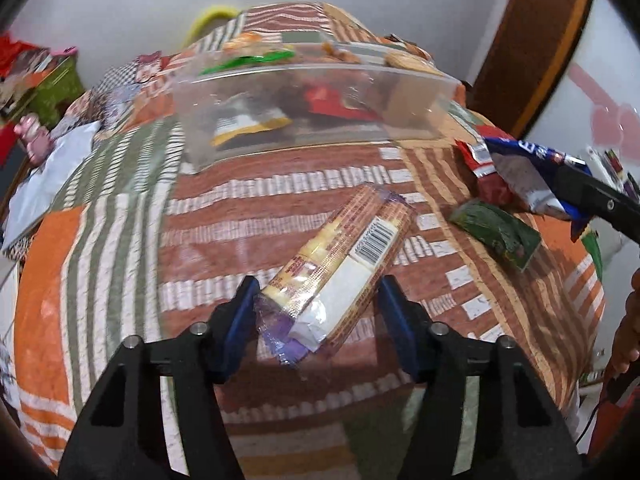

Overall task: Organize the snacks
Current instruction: 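Grasp the long wafer-roll pack with the left tool while the right tool grasps the blue cracker bag, then carry both items over the clear box and release them inside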

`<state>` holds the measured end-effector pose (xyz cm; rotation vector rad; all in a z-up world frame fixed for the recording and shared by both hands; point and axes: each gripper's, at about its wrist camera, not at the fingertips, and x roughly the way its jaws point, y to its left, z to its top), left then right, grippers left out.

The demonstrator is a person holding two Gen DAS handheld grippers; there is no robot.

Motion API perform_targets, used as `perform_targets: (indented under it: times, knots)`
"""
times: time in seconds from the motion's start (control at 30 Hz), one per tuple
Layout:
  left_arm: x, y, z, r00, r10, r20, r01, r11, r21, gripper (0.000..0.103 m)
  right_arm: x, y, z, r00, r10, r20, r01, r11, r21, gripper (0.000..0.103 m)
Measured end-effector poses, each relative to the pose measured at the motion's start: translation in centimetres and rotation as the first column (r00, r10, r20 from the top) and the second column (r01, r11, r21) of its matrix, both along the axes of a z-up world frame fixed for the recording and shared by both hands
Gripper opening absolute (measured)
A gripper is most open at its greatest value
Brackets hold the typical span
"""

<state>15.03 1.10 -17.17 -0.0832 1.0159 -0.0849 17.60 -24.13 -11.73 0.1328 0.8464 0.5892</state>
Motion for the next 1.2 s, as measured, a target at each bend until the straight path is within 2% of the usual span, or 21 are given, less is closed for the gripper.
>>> perform_targets:
  times: [0.1,0.17,0.3,0.4,0.53,0.7,0.8,0.87,0.93,1.2]
  knots:
    - [-0.6,1.0,0.5,1.000,0.013,0.016,-0.013,1.000,-0.021,0.049,0.0,0.1,0.1,1.000,0.008,0.003,-0.008,1.000,0.002,0.053]
    - [-1.1,1.1,0.9,1.000,0.011,0.028,-0.010,1.000,-0.023,0.048,0.0,0.3,0.2,1.000,0.012,0.006,-0.012,1.000,0.001,0.053]
    - [-2.0,0.7,1.4,0.999,-0.019,0.036,0.018,1.000,0.017,0.047,0.1,0.4,0.3,1.000,0.015,0.006,-0.015,1.000,0.004,0.053]
    - [-2.2,0.3,0.8,0.999,-0.040,0.005,0.040,0.998,0.045,0.048,0.2,0.4,0.2,1.000,0.019,0.005,-0.019,1.000,0.004,0.053]
    - [-2.3,0.0,0.3,0.997,-0.069,-0.020,0.071,0.994,0.088,0.060,0.3,0.7,0.2,1.000,0.028,0.003,-0.028,1.000,0.005,0.053]
    - [-0.7,-0.3,0.3,0.994,-0.104,-0.027,0.106,0.992,0.062,0.068,0.4,1.0,0.4,0.999,0.037,0.010,-0.037,0.999,0.010,0.053]
    - [0.7,-1.0,-0.2,0.988,-0.151,-0.037,0.153,0.987,0.044,0.068,0.5,1.2,0.7,0.999,0.040,0.017,-0.040,0.999,0.013,0.053]
    - [1.5,-1.5,-0.7,0.985,-0.169,-0.044,0.171,0.984,0.053,0.063,0.6,1.2,0.8,0.999,0.039,0.021,-0.039,0.999,0.012,0.053]
    - [1.7,-1.6,-1.1,0.985,-0.169,-0.039,0.172,0.982,0.073,0.048,0.7,1.3,0.9,0.999,0.039,0.025,-0.039,0.999,0.008,0.053]
    - [0.4,-1.2,-0.1,0.988,-0.145,0.048,0.137,0.982,0.133,0.045,1.4,1.7,0.9,0.999,0.041,0.027,-0.042,0.999,0.013,0.053]
